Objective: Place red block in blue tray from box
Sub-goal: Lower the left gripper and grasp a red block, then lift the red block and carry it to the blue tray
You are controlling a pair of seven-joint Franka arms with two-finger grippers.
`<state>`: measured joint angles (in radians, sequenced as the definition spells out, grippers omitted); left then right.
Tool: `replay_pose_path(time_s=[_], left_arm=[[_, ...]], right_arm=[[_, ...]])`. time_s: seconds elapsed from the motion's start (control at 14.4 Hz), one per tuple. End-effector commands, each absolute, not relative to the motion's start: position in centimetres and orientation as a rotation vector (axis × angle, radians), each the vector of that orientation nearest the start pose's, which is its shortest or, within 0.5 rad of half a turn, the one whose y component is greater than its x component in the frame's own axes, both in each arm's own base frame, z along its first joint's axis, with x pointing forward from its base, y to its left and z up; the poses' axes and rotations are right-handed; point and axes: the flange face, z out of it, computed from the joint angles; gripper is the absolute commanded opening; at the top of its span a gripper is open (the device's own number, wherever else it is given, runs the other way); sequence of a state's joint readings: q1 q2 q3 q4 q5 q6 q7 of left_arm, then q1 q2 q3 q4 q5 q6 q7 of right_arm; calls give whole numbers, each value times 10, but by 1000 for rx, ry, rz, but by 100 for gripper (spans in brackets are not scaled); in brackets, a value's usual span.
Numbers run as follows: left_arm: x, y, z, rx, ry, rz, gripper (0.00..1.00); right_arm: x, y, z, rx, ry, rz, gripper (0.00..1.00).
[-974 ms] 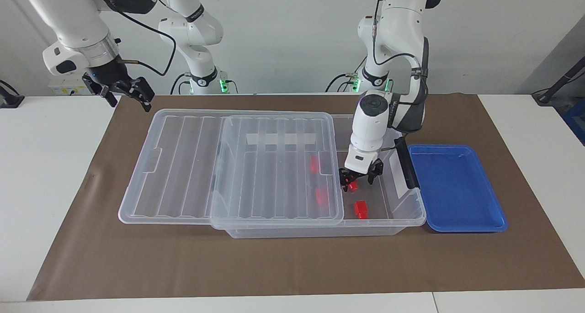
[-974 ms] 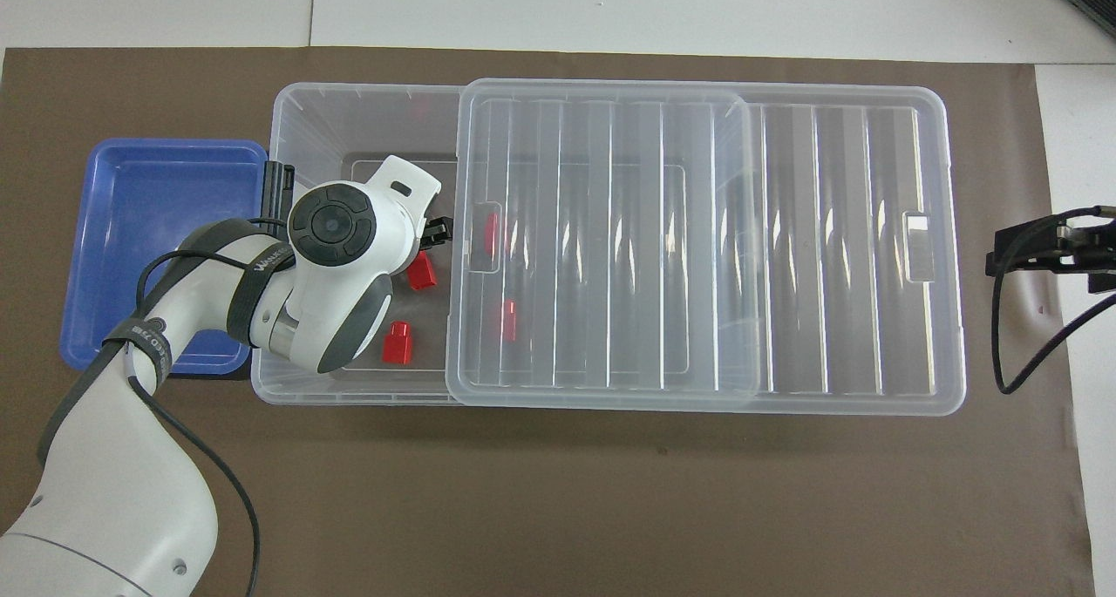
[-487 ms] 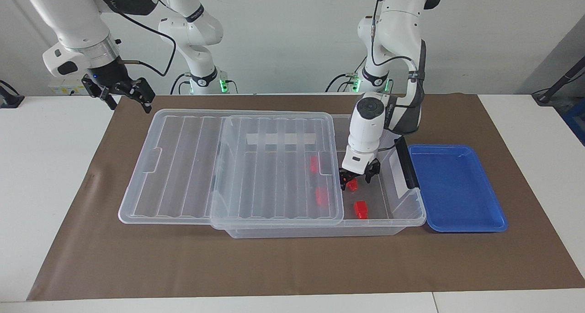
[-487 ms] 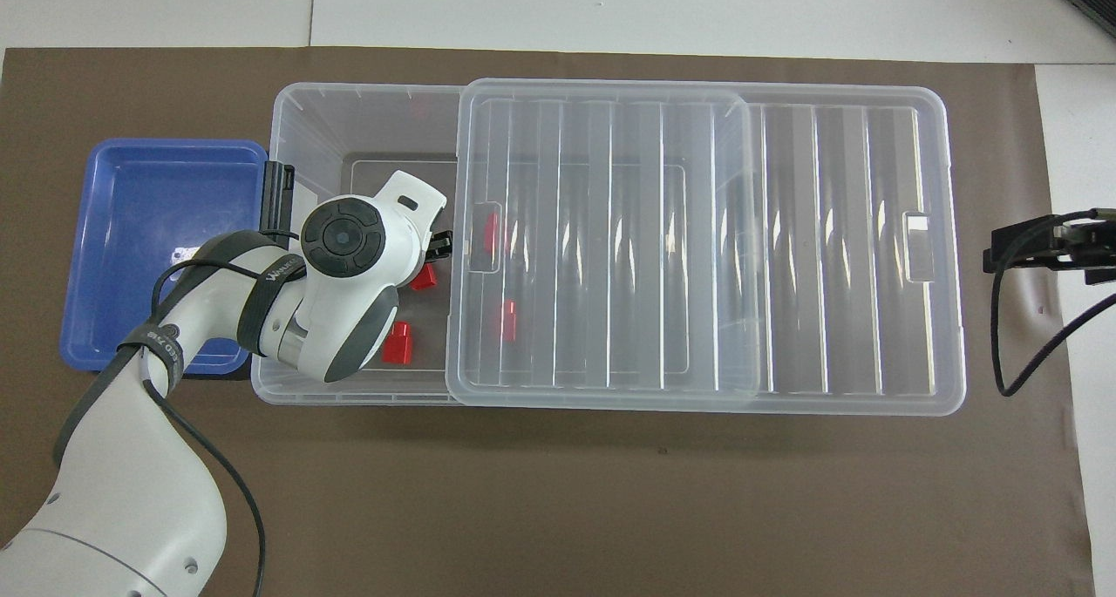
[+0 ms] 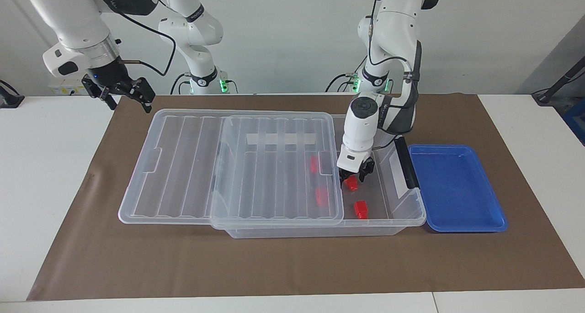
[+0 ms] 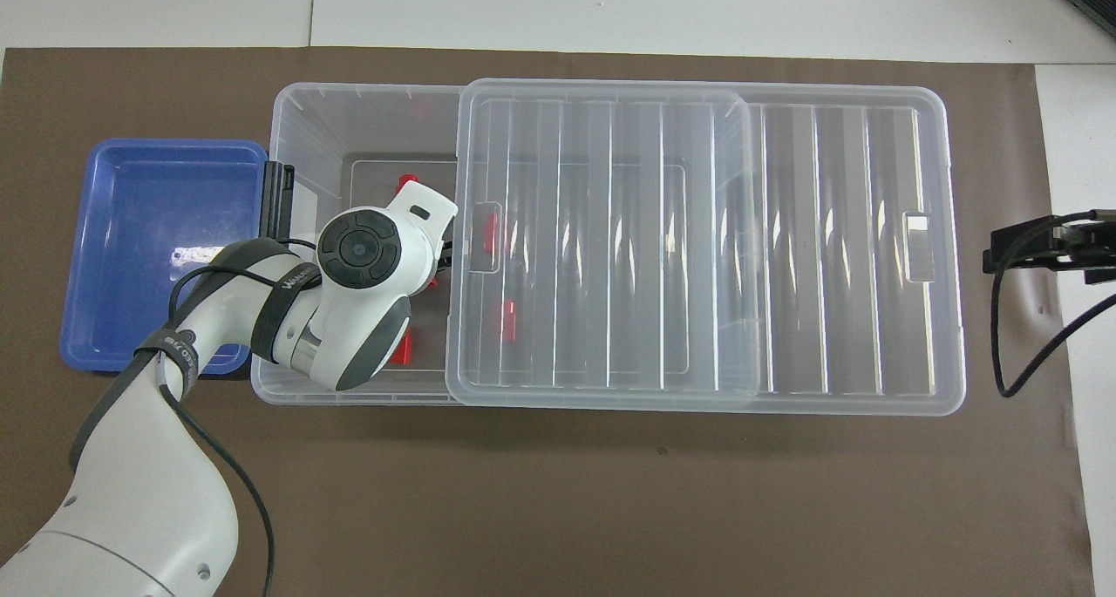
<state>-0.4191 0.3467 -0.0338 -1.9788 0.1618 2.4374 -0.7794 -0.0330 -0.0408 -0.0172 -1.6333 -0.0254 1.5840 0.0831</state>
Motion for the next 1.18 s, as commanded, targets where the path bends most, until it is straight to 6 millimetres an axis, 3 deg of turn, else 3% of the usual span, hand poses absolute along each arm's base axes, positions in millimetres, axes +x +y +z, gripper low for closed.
replay_pose_path(time_s=[0.0,0.14,0.21,0.42,0.7,0.9,1.11], left_arm=[[551,-269,304,-3085,-330,-259,37],[553,-263,303,-3080,-335,-253,8],[554,-261,303,-3079,-337,-251,0],[568,-241,310,-3072,-307,-252,0],[596,-231,351,-3052,-355,-244,0],[590,-234,375,-3032,-369,-199,0],[586,-232,418,-3058,-444,-150,0]], right_arm=[[540,-29,617,-3155,176,-5,100],[540,-29,617,-3155,176,-5,100],[540,-30,617,-3155,178,-5,100],[540,-31,617,-3154,178,-5,100],[540,-31,617,-3153,181,-5,100],[540,-32,617,-3153,183,-5,100],[540,-32,617,-3153,181,-5,100]])
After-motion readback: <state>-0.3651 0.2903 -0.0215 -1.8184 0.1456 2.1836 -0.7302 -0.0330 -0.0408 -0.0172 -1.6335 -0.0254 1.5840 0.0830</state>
